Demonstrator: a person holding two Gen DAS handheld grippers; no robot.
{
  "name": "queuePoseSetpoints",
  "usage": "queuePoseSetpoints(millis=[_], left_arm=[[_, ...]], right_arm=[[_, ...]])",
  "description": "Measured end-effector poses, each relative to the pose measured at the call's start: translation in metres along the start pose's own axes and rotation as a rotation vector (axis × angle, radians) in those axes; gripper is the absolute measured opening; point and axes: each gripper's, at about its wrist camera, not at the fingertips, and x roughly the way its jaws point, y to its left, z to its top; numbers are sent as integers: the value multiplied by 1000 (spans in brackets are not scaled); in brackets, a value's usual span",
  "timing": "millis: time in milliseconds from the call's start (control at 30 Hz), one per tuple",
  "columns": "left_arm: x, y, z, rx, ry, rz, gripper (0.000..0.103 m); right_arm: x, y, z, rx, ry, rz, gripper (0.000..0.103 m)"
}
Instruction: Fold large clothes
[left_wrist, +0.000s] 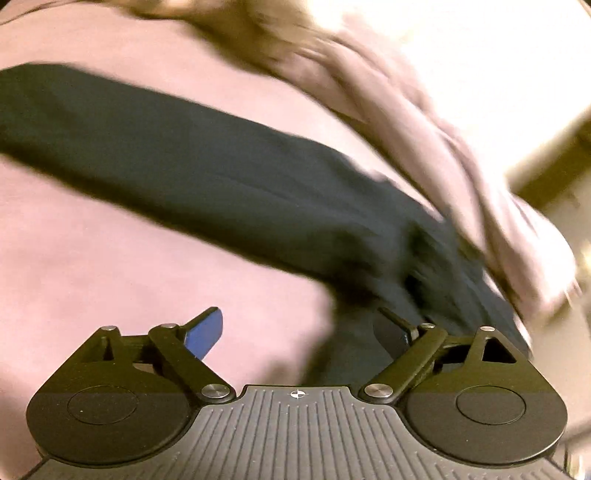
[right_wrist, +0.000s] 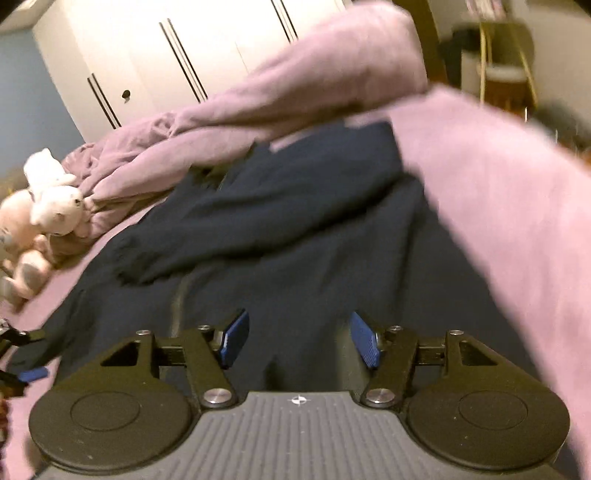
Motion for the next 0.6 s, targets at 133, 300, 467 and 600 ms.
queuePoseSetpoints(millis=[133,300,467,600], left_arm=[[-12,68,31,-211,-122,36,92],[-8,136,57,-449,-231,-1,85],[4,174,75,-591,-282,-82,61],[13,200,80,-707,-264,-98,17]], right_arm=[[-2,4,-22,44,40,-4,62],[-2,13,-20,23,32,-37,62],[2,13,-21,29,34,-58,62],[5,11,-21,31,30,-66,62]])
